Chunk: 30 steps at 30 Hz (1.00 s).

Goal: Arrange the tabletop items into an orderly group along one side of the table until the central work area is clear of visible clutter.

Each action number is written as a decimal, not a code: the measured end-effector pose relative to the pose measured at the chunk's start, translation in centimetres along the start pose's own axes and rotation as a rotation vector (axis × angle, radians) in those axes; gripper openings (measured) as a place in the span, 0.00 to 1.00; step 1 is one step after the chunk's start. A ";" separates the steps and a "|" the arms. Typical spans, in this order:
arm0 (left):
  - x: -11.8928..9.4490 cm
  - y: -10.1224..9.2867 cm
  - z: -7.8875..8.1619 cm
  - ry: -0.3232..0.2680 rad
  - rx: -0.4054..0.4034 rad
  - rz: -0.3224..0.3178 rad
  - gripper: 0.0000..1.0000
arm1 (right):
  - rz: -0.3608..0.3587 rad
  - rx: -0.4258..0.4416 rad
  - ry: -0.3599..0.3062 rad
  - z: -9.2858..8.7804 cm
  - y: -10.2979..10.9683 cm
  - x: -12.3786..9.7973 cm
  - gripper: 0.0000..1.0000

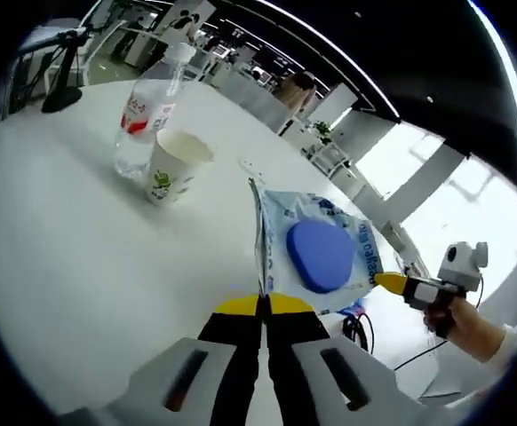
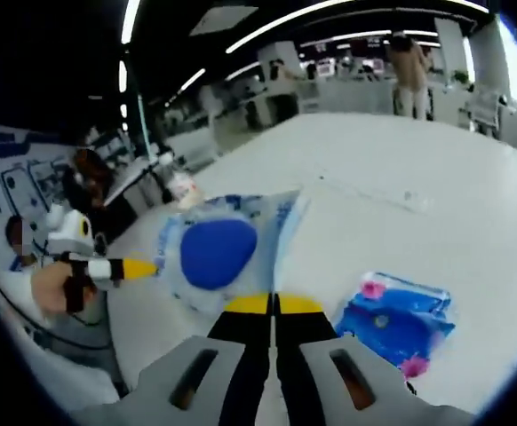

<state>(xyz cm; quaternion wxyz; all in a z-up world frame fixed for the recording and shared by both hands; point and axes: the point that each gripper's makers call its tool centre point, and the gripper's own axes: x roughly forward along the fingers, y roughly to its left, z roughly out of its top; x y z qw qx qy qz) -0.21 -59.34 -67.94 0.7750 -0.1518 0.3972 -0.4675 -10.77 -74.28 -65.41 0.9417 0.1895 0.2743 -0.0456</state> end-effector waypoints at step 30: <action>2.1 0.3 5.0 0.140 0.195 -0.008 0.00 | -0.011 0.137 -0.032 -1.1 1.5 1.0 0.00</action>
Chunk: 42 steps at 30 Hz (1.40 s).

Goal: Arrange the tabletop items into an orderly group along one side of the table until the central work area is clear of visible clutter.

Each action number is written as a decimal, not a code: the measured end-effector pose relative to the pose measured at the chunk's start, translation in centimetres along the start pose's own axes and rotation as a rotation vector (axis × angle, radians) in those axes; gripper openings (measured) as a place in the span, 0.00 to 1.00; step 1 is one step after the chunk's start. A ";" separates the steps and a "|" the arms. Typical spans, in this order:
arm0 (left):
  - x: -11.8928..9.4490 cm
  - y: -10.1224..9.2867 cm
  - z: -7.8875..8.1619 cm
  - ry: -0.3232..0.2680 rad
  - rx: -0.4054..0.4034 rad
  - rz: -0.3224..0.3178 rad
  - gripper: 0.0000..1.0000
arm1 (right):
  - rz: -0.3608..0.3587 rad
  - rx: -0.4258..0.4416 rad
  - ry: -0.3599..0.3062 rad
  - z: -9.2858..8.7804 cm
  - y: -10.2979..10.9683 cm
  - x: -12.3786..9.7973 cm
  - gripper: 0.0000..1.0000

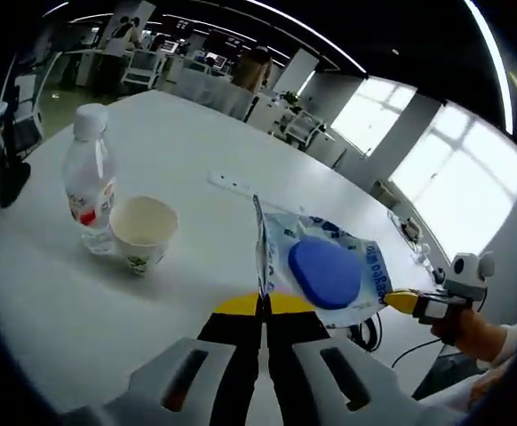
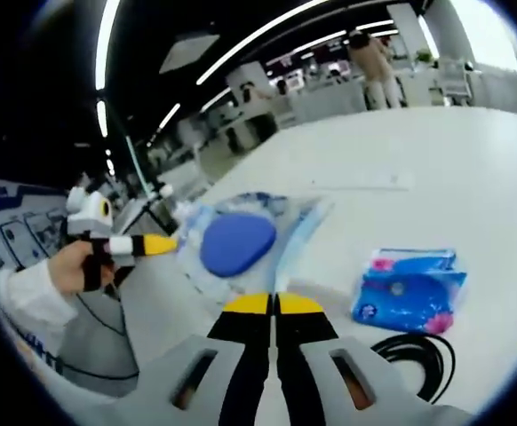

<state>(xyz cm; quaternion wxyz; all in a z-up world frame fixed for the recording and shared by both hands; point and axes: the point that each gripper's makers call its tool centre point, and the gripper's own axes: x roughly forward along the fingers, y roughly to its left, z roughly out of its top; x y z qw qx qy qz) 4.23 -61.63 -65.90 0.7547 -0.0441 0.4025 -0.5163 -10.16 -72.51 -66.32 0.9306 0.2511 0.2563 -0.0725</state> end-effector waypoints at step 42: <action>6.4 9.7 -2.4 0.111 0.014 0.251 0.00 | -0.066 -0.057 0.271 -4.8 -2.8 10.1 0.00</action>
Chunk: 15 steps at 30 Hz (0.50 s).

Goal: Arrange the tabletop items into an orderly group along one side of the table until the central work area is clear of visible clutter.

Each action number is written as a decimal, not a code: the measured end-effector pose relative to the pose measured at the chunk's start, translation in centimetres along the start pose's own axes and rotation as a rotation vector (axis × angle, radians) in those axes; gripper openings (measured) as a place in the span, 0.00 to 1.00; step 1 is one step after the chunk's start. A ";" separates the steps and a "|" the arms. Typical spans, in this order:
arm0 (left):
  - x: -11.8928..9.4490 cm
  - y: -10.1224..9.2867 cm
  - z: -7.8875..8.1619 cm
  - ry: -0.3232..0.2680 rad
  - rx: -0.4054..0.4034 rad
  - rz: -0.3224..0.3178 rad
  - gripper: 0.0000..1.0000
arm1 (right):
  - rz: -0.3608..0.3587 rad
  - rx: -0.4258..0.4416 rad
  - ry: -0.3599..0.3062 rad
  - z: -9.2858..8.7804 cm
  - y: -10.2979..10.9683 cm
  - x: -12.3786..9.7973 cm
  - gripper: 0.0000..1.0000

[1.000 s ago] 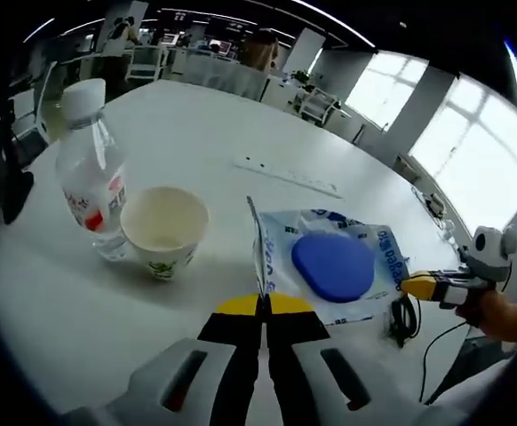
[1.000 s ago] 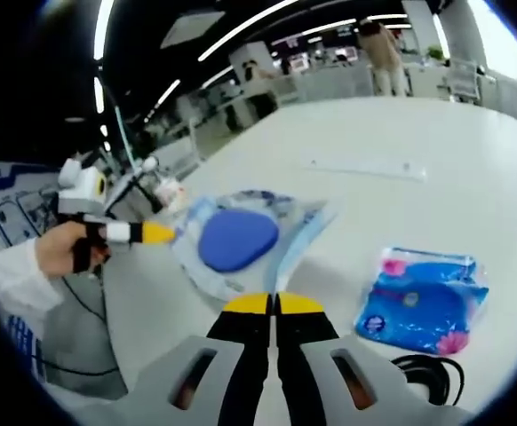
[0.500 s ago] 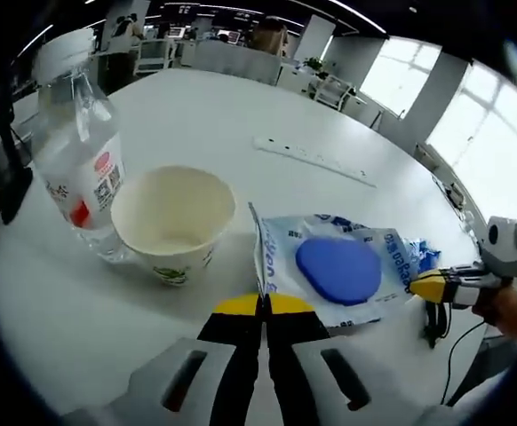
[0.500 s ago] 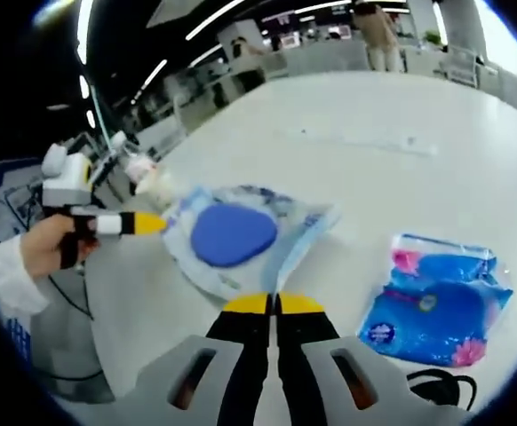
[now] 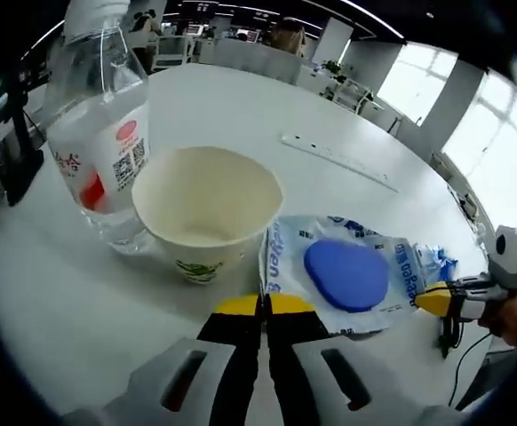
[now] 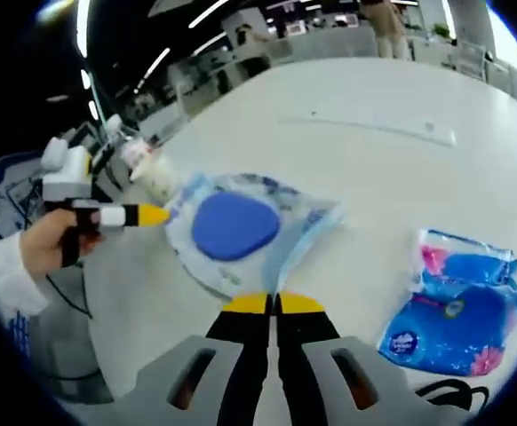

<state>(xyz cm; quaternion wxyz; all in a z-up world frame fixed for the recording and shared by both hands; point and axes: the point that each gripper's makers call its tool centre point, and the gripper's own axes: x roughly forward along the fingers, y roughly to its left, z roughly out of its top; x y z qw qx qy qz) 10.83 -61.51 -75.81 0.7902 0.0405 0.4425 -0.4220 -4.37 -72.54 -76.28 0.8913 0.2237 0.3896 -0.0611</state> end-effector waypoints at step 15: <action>0.6 0.4 -0.7 -0.035 -0.150 0.008 0.00 | 0.026 0.044 0.004 -1.3 -0.4 0.6 0.00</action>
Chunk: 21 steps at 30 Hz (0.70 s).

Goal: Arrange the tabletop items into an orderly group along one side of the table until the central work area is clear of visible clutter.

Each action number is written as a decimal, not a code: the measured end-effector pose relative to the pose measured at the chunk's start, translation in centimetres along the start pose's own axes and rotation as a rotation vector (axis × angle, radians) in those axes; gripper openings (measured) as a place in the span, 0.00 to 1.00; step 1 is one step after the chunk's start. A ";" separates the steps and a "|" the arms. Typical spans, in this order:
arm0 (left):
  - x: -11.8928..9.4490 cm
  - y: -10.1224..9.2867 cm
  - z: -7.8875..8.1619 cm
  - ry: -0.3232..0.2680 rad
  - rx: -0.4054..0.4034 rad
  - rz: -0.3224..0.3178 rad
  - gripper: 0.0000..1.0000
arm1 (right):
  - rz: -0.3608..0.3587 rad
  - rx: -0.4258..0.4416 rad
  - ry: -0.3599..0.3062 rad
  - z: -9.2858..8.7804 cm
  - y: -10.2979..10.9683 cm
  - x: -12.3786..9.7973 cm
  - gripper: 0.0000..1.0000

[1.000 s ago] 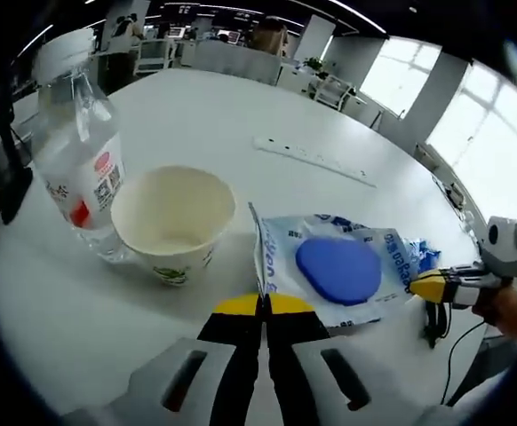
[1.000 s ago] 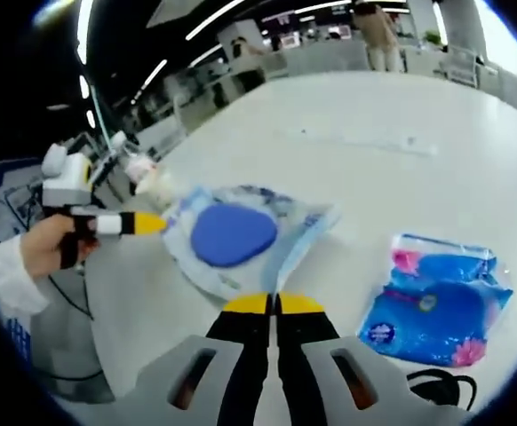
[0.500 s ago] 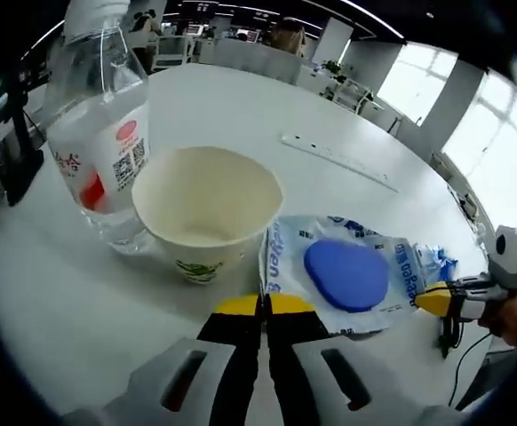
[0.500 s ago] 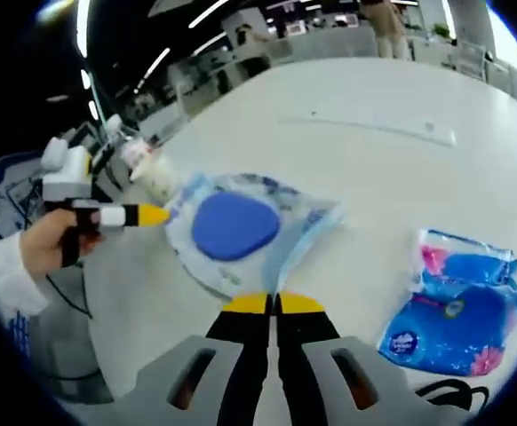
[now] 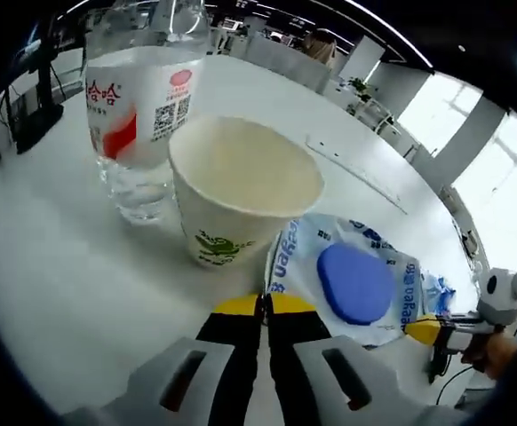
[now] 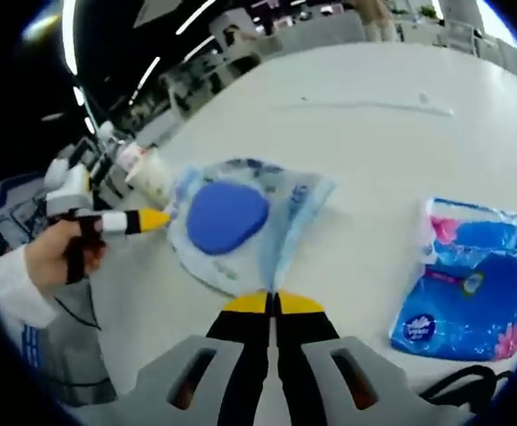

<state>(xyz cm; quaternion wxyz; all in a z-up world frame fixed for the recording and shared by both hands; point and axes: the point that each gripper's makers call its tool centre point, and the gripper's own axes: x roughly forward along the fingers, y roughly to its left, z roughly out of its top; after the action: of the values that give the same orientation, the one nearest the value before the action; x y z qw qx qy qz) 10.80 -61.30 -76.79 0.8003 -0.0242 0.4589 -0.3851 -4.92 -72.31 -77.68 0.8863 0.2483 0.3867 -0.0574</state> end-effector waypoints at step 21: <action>-0.1 -0.1 -0.1 -0.033 0.045 0.002 0.00 | 0.019 0.077 -0.030 1.1 0.5 -1.5 0.12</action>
<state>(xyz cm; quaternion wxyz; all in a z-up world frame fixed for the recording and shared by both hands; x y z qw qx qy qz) 10.60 -61.27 -76.75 0.8084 -0.0121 0.4368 -0.3943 -5.12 -72.55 -75.74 0.8822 0.2849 0.3688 -0.0677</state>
